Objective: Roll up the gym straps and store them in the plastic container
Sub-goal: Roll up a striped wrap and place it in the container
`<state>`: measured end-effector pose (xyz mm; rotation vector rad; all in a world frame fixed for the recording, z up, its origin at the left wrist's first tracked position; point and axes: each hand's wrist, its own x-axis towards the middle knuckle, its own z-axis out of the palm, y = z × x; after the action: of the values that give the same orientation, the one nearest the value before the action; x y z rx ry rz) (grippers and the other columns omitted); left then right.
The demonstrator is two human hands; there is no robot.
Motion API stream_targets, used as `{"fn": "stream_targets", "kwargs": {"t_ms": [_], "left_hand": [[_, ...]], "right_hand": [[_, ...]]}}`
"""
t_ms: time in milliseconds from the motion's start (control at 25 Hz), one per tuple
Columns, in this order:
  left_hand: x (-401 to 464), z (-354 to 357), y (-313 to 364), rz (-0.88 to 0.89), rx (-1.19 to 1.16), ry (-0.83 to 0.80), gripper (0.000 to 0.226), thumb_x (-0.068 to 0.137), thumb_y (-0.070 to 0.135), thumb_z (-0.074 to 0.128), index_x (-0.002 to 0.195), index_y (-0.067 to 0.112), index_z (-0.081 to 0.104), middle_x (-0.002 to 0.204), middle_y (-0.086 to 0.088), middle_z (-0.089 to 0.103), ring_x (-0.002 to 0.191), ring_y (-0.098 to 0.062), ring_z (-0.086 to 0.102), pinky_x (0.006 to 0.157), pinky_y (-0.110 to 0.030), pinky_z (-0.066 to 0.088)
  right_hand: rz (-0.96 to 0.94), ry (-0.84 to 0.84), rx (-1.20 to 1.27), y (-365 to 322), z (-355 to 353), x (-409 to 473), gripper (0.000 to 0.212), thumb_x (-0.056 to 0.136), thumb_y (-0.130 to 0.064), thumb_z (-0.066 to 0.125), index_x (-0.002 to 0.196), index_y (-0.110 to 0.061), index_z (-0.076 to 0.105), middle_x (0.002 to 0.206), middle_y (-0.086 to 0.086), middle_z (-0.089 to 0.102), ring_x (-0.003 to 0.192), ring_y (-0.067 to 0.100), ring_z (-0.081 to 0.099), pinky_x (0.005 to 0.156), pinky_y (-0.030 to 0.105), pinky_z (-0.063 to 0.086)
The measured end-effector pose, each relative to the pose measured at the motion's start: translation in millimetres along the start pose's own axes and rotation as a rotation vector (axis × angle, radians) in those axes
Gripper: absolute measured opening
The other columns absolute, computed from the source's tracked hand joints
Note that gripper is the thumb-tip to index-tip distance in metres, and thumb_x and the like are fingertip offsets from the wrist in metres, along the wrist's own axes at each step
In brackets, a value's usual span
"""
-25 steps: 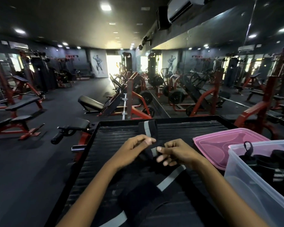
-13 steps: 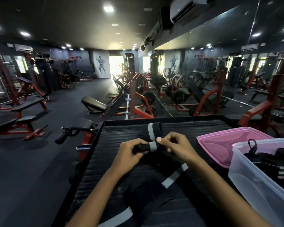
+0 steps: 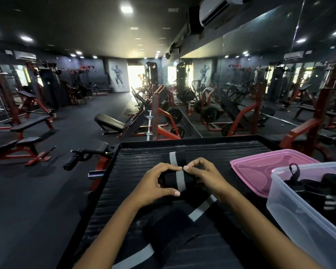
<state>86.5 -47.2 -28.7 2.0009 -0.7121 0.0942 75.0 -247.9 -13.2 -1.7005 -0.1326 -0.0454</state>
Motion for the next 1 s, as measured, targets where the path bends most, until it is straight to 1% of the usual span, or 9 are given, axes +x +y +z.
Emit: {"fn": "stream_targets", "kwargs": {"t_ms": [80, 200, 320, 440, 520, 600, 760, 880, 1000], "left_hand": [[-0.2, 0.4, 2.0, 0.019, 0.032, 0.066, 0.05, 0.065, 0.025, 0.087, 0.11, 0.038, 0.068, 0.111, 0.016, 0.065, 0.11, 0.0, 0.058, 0.1, -0.036, 0.047], [-0.5, -0.7, 3.9, 0.01, 0.009, 0.104, 0.027, 0.07, 0.029, 0.083, 0.096, 0.026, 0.073, 0.094, 0.006, 0.073, 0.086, -0.01, 0.068, 0.084, -0.042, 0.056], [-2.5, 0.5, 2.2, 0.004, 0.032, 0.009, 0.031, 0.071, 0.047, 0.076, 0.089, 0.023, 0.072, 0.088, 0.001, 0.072, 0.084, -0.016, 0.068, 0.083, -0.045, 0.054], [-3.3, 0.2, -0.1, -0.02, -0.007, -0.135, 0.03, 0.074, 0.046, 0.074, 0.091, 0.021, 0.072, 0.091, 0.001, 0.072, 0.089, -0.017, 0.068, 0.087, -0.041, 0.054], [-3.0, -0.3, -1.6, -0.034, -0.012, -0.216, 0.018, 0.078, 0.039, 0.075, 0.088, 0.024, 0.071, 0.089, 0.003, 0.071, 0.087, -0.014, 0.067, 0.084, -0.034, 0.052], [-3.9, -0.3, -2.6, -0.055, 0.0, -0.269, 0.01, 0.08, 0.036, 0.075, 0.086, 0.03, 0.07, 0.086, 0.009, 0.069, 0.084, -0.01, 0.065, 0.082, -0.028, 0.05], [-2.8, -0.5, -3.2, -0.075, 0.034, -0.34, 0.018, 0.077, 0.044, 0.074, 0.089, 0.03, 0.07, 0.087, 0.01, 0.069, 0.087, -0.014, 0.065, 0.086, -0.036, 0.049], [-3.2, 0.2, -1.4, -0.084, 0.036, -0.357, 0.008, 0.081, 0.036, 0.074, 0.086, 0.033, 0.07, 0.086, 0.016, 0.069, 0.088, -0.005, 0.065, 0.086, -0.026, 0.048], [-4.1, 0.6, -0.6, -0.082, 0.033, -0.36, 0.008, 0.082, 0.032, 0.074, 0.082, 0.037, 0.067, 0.08, 0.022, 0.066, 0.082, 0.001, 0.062, 0.081, -0.02, 0.044]], "right_hand": [[0.023, -0.042, 0.0, -0.8, 2.6, -1.1, 0.021, 0.089, -0.032, 0.065, 0.078, -0.016, 0.057, 0.075, -0.002, 0.059, 0.067, 0.011, 0.055, 0.061, 0.025, 0.045], [0.005, -0.15, -0.05, -6.0, 4.2, -4.8, 0.042, 0.094, -0.049, 0.049, 0.079, -0.012, 0.065, 0.079, -0.001, 0.065, 0.075, 0.011, 0.062, 0.069, 0.023, 0.048], [-0.014, -0.19, -0.18, -4.0, 4.5, -8.0, 0.053, 0.099, -0.05, 0.036, 0.077, -0.015, 0.07, 0.081, -0.002, 0.071, 0.081, 0.008, 0.067, 0.073, 0.018, 0.049], [-0.173, -0.01, -0.564, 16.6, 2.7, 3.1, 0.042, 0.097, -0.046, 0.045, 0.084, -0.019, 0.074, 0.093, 0.006, 0.057, 0.096, 0.014, 0.052, 0.084, 0.024, 0.04], [-0.194, -0.014, -0.585, 23.6, 0.3, 7.6, 0.022, 0.094, -0.037, 0.055, 0.089, -0.027, 0.074, 0.102, 0.002, 0.052, 0.102, 0.01, 0.046, 0.092, 0.024, 0.038], [-0.206, -0.087, -0.57, 22.7, -2.7, 8.0, 0.013, 0.089, -0.021, 0.064, 0.093, -0.028, 0.075, 0.105, -0.005, 0.062, 0.102, 0.005, 0.055, 0.094, 0.023, 0.043], [-0.185, 0.082, -0.189, 5.8, -1.6, 14.8, 0.03, 0.08, 0.007, 0.068, 0.084, -0.023, 0.07, 0.082, -0.008, 0.069, 0.074, 0.001, 0.065, 0.071, 0.017, 0.051], [-0.047, 0.162, 0.245, -10.8, -4.4, 39.7, 0.029, 0.082, 0.015, 0.06, 0.099, -0.009, 0.061, 0.079, 0.005, 0.063, 0.058, 0.006, 0.065, 0.056, 0.018, 0.054], [0.039, 0.099, 0.632, -18.1, -9.0, 60.7, 0.032, 0.094, -0.002, 0.051, 0.125, -0.006, 0.044, 0.108, 0.017, 0.063, 0.081, 0.02, 0.072, 0.071, 0.035, 0.061]]}}
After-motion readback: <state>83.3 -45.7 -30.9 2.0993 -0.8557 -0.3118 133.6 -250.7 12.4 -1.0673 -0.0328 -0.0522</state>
